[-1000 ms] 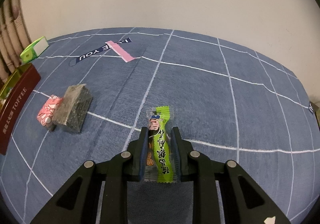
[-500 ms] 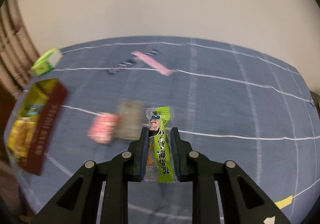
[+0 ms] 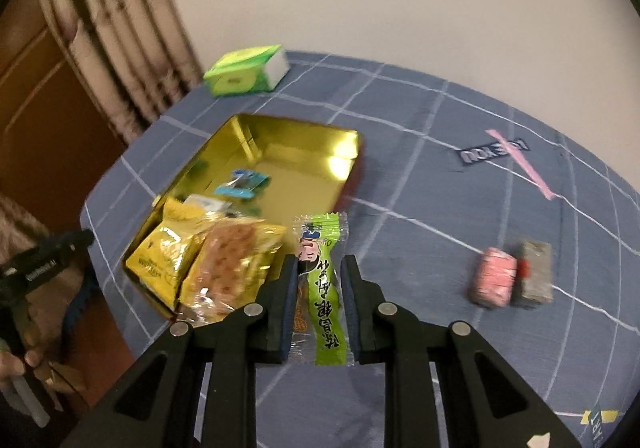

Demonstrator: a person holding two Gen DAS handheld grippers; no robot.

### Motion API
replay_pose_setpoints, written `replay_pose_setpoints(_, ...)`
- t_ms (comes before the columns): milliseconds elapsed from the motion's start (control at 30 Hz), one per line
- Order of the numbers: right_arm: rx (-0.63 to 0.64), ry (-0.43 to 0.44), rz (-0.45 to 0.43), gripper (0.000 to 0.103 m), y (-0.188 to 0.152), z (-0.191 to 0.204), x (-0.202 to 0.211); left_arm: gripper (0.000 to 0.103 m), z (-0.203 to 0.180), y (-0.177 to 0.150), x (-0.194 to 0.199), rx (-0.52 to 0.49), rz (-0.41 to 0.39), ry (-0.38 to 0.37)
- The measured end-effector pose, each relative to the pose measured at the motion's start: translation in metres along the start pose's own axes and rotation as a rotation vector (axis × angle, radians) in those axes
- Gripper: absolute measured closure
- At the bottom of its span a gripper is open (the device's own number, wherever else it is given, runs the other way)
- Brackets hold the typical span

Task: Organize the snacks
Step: 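Lower the green stick snack into the gold tin and open the right gripper, then grasp the clear bag of dark granules with the right gripper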

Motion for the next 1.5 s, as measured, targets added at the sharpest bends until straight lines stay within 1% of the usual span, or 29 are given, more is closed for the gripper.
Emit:
replay_pose_setpoints(33, 0.012, -0.012, 0.010, 0.083, 0.000, 0.007, -0.006, 0.055, 0.001, 0.000, 0.000, 0.005, 0.001, -0.001)
replay_pose_setpoints(167, 0.026, -0.015, 0.056, 0.083, -0.001, 0.024, -0.020, 0.055, 0.005, 0.001, -0.002, 0.026, 0.011, -0.014)
replay_pose_setpoints(233, 0.032, 0.003, 0.086, 0.083, -0.003, 0.031, -0.027, 0.055, 0.006, 0.000, -0.003, 0.028, 0.019, -0.016)
replay_pose_setpoints(300, 0.042, 0.007, 0.088, 0.083, -0.004, 0.039, -0.030, 0.055, 0.005, 0.000, -0.003, 0.029, 0.022, -0.022)
replay_pose_setpoints(400, 0.047, 0.059, 0.100, 0.083, -0.006, 0.049, -0.029, 0.055, 0.005, 0.000, -0.004, 0.032, 0.024, -0.019)
replay_pose_setpoints(533, 0.060, 0.024, 0.071, 0.083, -0.002, 0.052, -0.029, 0.055, 0.007, 0.000, -0.004, 0.041, 0.026, -0.021)
replay_pose_setpoints(667, 0.002, 0.012, 0.067, 0.083, 0.007, 0.043, -0.033, 0.055, 0.006, -0.001, -0.004, 0.038, 0.023, -0.015)
replay_pose_setpoints(833, -0.027, -0.018, 0.057, 0.082, 0.013, 0.042, -0.040, 0.055, 0.007, -0.001, -0.005, 0.039, 0.020, -0.007)
replay_pose_setpoints(967, -0.028, -0.030, 0.061, 0.082, 0.013, 0.043, -0.045, 0.055, 0.011, -0.002, -0.006, 0.058, 0.021, -0.006)
replay_pose_setpoints(1100, -0.028, -0.035, 0.057, 0.081, 0.013, 0.043, -0.046, 0.055, 0.012, -0.003, -0.009, 0.061, 0.040, -0.017)
replay_pose_setpoints(1200, -0.027, -0.017, 0.066, 0.081, 0.012, 0.042, -0.046, 0.055, 0.013, -0.004, -0.011, 0.067, 0.051, -0.019)
replay_pose_setpoints(1233, -0.025, -0.015, 0.063, 0.080, 0.012, 0.041, -0.045, 0.055, 0.014, -0.004, -0.011, 0.071, 0.052, -0.021)
replay_pose_setpoints(1333, -0.033, 0.003, 0.025, 0.073, 0.012, 0.036, -0.035, 0.055, 0.016, -0.003, -0.011, 0.079, 0.048, -0.019)
replay_pose_setpoints(1367, -0.045, 0.018, 0.010, 0.068, 0.013, 0.032, -0.030, 0.055, 0.016, -0.003, -0.011, 0.078, 0.049, -0.018)
replay_pose_setpoints(1400, -0.049, 0.027, -0.001, 0.065, 0.014, 0.029, -0.025, 0.055, 0.015, -0.003, -0.011, 0.077, 0.051, -0.018)
replay_pose_setpoints(1500, -0.051, 0.014, -0.041, 0.065, 0.016, 0.016, -0.012, 0.055, 0.014, -0.003, -0.011, 0.069, 0.050, -0.015)
Point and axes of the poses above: each gripper's, at about its wrist camera, not at the fingertips, and x roughly against the way its jaws point, z to its left, y to its top, the point moved 1 cm from there along -x, roughly the way its jaws point, and after that the axes turned 4 degrees about -y, right-handed, at the moved point
